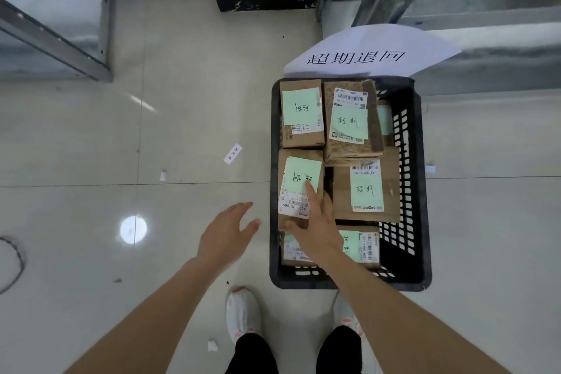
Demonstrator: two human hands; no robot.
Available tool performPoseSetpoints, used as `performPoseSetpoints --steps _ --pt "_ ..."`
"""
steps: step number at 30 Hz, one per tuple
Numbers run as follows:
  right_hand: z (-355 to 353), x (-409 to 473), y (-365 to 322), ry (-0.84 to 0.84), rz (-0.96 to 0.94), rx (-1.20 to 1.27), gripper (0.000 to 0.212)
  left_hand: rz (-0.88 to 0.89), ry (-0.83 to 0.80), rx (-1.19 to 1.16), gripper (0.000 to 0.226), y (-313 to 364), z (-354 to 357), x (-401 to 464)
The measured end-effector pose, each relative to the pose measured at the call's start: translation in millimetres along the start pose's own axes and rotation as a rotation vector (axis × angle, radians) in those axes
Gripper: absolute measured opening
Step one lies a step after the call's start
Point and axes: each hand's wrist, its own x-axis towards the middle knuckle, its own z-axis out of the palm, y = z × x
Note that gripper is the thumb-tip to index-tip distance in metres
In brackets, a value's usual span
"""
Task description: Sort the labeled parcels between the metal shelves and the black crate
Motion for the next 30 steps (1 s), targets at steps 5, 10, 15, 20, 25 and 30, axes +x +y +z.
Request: performPoseSetpoints --steps 5,10,15,20,25,30 --pt "-30.6 -11.1 2.3 -0.047 -0.006 -0.040 0.093 0.031 0.007 0.030 0.055 22.6 -10.1 -14.0" --pt "-91.4 -45.7 -7.9 -0.001 -0.067 -0.088 0.089 0.120 0.021 0.112 0.055 70.7 -42.3 -42.7" --pt "-194.4 -96.0 -24.2 0.078 -0.092 -0.188 0.084 0.256 0.050 0.152 0.058 144.3 -95.5 -77.8" --pt "-306.2 -168.9 -44.0 0.170 -0.122 -0.233 0.083 0.426 0.121 0.271 0.061 249.6 -174.9 -128.0" --pt "-419.5 -278.7 -62.8 0.296 -0.102 -0.261 0.084 0.594 0.211 0.352 0.065 354.1 -249.1 -210.0" --pt "-545.1 -411.3 -82.2 0.423 -0.035 -0.250 0.086 0.763 0.243 0.325 0.070 451.1 -305.7 -329.6"
